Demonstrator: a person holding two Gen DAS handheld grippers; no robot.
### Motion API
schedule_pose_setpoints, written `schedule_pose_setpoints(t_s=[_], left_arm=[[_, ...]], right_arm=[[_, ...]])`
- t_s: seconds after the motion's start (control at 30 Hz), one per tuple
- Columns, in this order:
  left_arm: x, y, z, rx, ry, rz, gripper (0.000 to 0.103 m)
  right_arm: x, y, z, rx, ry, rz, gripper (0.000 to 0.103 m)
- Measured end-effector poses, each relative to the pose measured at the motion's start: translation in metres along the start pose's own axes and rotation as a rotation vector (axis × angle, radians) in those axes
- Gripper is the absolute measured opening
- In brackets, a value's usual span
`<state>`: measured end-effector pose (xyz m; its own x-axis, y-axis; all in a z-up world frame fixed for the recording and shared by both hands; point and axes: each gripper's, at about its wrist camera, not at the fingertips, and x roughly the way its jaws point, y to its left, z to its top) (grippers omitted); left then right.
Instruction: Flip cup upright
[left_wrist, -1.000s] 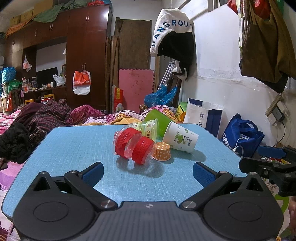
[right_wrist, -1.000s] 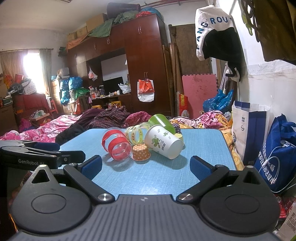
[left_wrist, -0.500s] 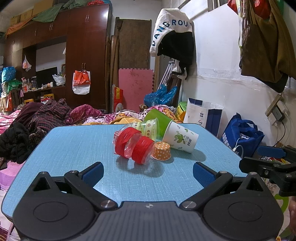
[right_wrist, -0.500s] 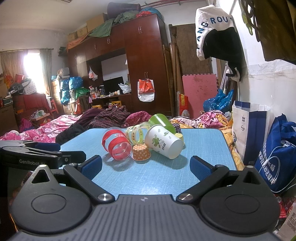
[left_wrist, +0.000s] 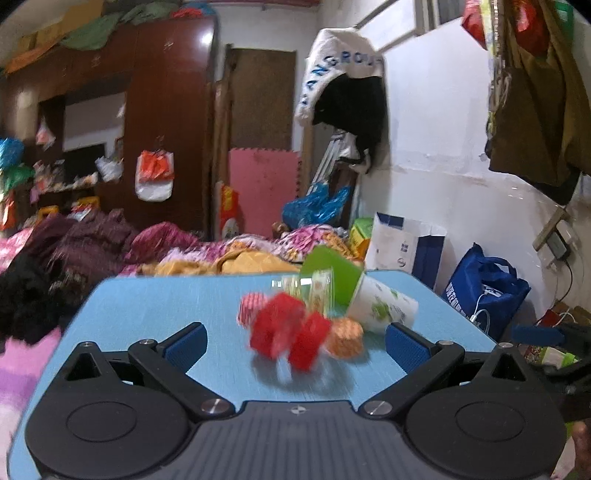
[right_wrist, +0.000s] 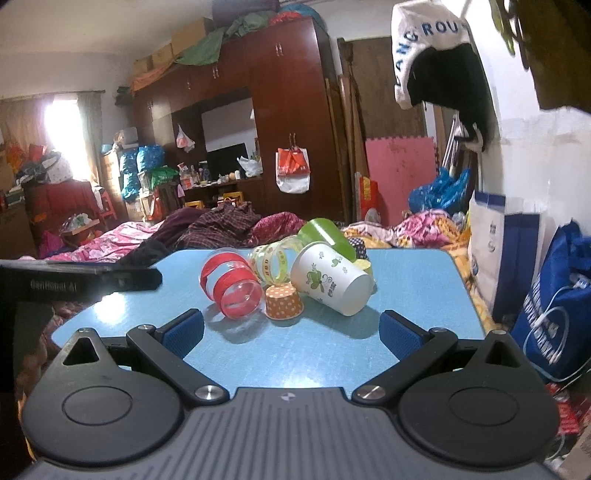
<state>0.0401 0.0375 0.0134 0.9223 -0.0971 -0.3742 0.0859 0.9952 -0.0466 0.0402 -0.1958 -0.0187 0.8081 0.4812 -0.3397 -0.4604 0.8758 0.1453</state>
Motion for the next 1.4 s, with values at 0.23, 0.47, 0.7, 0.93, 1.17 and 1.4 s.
schedule_pose_setpoints(t_s=[0.23,0.47,0.7,0.93,1.17,1.4], left_arm=[[0.051,0.02,0.032,0.103,0.041,-0.125,0.103],[0.091,0.042,0.061,0.239,0.129,-0.259,0.103],[0.14,0.067,0.093,0.431,0.215,-0.544,0.097],[0.197,0.072,0.118,0.625,0.317,-0.799,0.093],[0.231,0.043,0.114,0.927,0.459,-0.956,0.088],[0.256,0.022,0.102,1.057,0.572,-1.005,0.083]], right_arm=[[0.027,-0.011,0.017,0.031,0.03,-0.033,0.102],[0.058,-0.012,0.036,0.031,0.087,-0.045,0.102],[0.085,-0.017,0.052,0.047,0.152,-0.062,0.102],[0.096,-0.023,0.066,0.074,0.206,-0.09,0.102],[0.103,-0.036,0.082,0.108,0.208,-0.133,0.102],[0.11,-0.044,0.085,0.123,0.214,-0.156,0.102]])
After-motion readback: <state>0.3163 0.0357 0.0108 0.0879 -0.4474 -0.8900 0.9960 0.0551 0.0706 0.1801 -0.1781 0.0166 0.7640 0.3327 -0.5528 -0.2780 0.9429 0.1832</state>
